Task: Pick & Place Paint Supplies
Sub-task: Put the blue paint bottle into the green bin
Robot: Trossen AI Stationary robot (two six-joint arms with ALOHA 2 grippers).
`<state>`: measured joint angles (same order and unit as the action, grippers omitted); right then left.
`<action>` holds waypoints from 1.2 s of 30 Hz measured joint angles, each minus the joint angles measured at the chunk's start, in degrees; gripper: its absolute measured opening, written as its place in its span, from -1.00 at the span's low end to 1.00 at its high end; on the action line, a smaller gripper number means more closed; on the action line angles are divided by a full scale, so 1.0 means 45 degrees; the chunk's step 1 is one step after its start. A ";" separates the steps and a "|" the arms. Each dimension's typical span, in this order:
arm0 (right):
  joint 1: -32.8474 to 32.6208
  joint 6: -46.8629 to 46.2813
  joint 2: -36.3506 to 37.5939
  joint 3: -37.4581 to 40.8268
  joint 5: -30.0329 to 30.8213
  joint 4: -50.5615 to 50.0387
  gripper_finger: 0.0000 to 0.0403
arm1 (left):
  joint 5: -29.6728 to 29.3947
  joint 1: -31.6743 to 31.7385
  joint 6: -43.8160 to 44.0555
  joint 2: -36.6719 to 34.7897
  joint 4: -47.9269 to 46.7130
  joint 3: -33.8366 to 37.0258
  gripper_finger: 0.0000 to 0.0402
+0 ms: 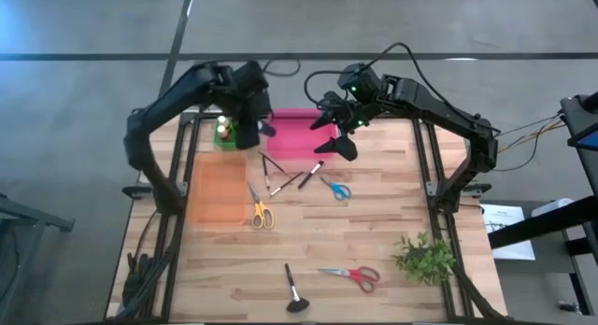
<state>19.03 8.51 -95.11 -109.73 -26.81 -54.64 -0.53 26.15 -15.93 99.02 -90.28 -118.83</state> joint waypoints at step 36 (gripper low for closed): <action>0.0010 0.0295 -0.0034 0.0013 -0.0019 -0.0421 0.77 | 0.0419 0.4536 0.2999 0.1525 0.0052 0.3633 -0.40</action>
<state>19.07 9.84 -95.26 -109.67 -26.89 -56.53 1.35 46.56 -2.44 105.89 -90.04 -102.48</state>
